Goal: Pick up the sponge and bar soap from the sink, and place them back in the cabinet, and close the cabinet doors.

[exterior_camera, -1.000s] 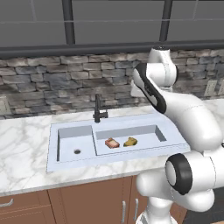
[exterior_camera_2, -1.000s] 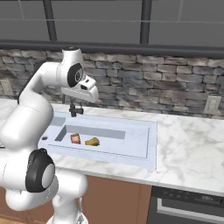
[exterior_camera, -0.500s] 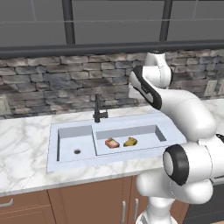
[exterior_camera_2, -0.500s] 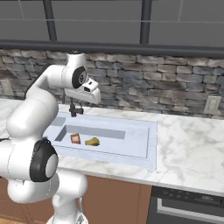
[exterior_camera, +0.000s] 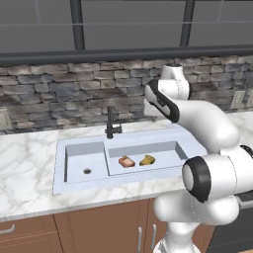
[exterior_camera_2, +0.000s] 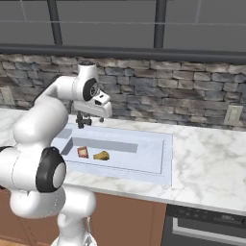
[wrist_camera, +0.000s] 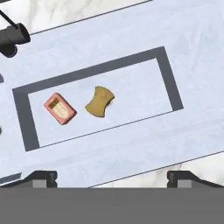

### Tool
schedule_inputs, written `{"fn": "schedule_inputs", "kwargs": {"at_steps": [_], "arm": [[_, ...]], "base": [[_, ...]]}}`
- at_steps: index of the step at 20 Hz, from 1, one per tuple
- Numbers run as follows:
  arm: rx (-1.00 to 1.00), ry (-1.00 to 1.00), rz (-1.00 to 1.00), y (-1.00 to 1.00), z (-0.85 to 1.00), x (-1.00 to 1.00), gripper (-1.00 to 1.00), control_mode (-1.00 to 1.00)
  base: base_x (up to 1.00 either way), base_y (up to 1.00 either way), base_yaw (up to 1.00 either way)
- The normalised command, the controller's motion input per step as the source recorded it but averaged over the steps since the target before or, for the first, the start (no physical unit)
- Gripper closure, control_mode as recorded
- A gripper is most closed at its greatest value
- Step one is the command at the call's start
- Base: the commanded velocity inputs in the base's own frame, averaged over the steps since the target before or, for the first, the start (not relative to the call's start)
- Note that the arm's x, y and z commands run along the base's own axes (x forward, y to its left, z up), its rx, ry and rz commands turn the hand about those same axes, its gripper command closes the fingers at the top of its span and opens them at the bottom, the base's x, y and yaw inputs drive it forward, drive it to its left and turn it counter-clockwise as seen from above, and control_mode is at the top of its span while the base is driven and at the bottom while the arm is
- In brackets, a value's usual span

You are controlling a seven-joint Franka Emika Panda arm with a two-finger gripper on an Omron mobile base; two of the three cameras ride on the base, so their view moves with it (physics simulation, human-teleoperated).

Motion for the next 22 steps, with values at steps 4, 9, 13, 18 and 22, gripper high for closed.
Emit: {"fn": "schedule_inputs", "kwargs": {"at_steps": [4, 9, 13, 18, 22], "arm": [[0.00, 0.08, 0.00, 0.00, -0.19, 0.05, -1.00, -1.00], [0.00, 0.10, 0.00, 0.00, -0.16, 0.08, -1.00, -1.00], [0.00, 0.06, 0.00, 0.02, -0.16, 0.09, -1.00, -1.00], [0.00, 0.05, 0.00, 0.03, -0.10, 0.11, -1.00, -1.00], [0.00, 0.03, 0.00, 0.06, -0.12, 0.09, -1.00, -1.00]], "base": [[0.00, 0.00, 0.00], [0.00, 0.00, 0.00], [0.00, 0.00, 0.00], [0.00, 0.00, 0.00], [0.00, 0.00, 0.00]]}}
